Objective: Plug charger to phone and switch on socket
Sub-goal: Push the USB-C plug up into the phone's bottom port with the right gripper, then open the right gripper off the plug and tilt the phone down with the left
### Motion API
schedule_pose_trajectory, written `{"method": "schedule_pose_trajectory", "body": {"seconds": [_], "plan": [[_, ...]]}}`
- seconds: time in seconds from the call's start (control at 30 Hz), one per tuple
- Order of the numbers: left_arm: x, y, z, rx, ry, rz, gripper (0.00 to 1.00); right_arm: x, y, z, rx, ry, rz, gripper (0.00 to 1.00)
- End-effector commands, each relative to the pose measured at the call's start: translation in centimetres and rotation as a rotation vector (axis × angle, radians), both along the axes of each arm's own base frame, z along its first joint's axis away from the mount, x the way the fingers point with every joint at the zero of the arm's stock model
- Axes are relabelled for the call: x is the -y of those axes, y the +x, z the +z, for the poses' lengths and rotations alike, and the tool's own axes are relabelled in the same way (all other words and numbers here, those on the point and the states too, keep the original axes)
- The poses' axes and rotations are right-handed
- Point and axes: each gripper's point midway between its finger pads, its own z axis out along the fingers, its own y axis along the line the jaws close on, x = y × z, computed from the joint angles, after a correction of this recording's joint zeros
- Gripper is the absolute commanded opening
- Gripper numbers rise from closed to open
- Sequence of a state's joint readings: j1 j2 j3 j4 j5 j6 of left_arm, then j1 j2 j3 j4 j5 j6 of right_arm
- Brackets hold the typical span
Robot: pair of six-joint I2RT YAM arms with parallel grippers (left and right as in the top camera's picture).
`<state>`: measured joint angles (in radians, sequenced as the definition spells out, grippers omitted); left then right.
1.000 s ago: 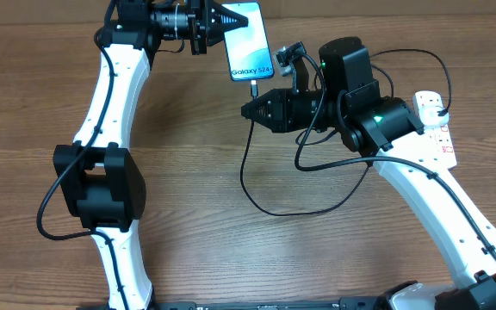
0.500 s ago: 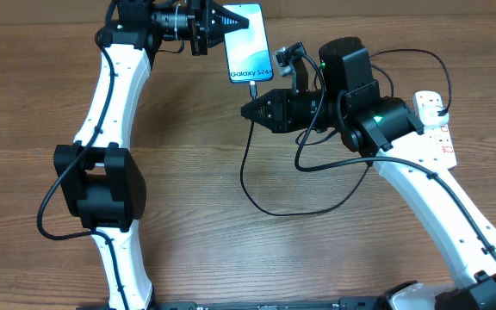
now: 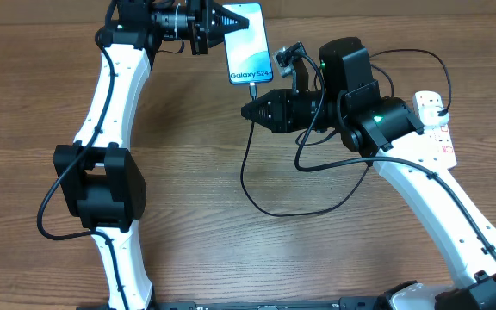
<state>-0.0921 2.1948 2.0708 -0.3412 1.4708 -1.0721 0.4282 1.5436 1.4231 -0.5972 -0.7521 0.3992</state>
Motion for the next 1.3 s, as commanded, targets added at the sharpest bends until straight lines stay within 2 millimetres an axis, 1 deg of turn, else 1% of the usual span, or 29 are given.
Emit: {"method": "schedule_pose_trajectory", "body": {"seconds": [0.0,0.43,0.6,0.87,1.27], "plan": [[0.9,-1.8,1.5,0.082,-0.037,-0.087,0.04,0.0,0.1,0.7,0.035,0.004,-0.003,0.04],[2.4,-2.8,1.6,0.096,-0.046,-0.133,0.04,0.1,0.1,0.7,0.037,0.0,-0.008,0.04],[2.4,-3.1,1.8,0.118,-0.058,-0.154,0.04,0.1,0.1,0.7,0.037,0.0,-0.008,0.04],[2.4,-3.1,1.8,0.135,-0.06,-0.155,0.04,0.1,0.1,0.7,0.037,0.0,-0.008,0.04],[2.3,-2.7,1.6,0.14,-0.05,-0.134,0.04,0.1,0.2,0.6,0.035,-0.005,-0.012,0.41]]}}
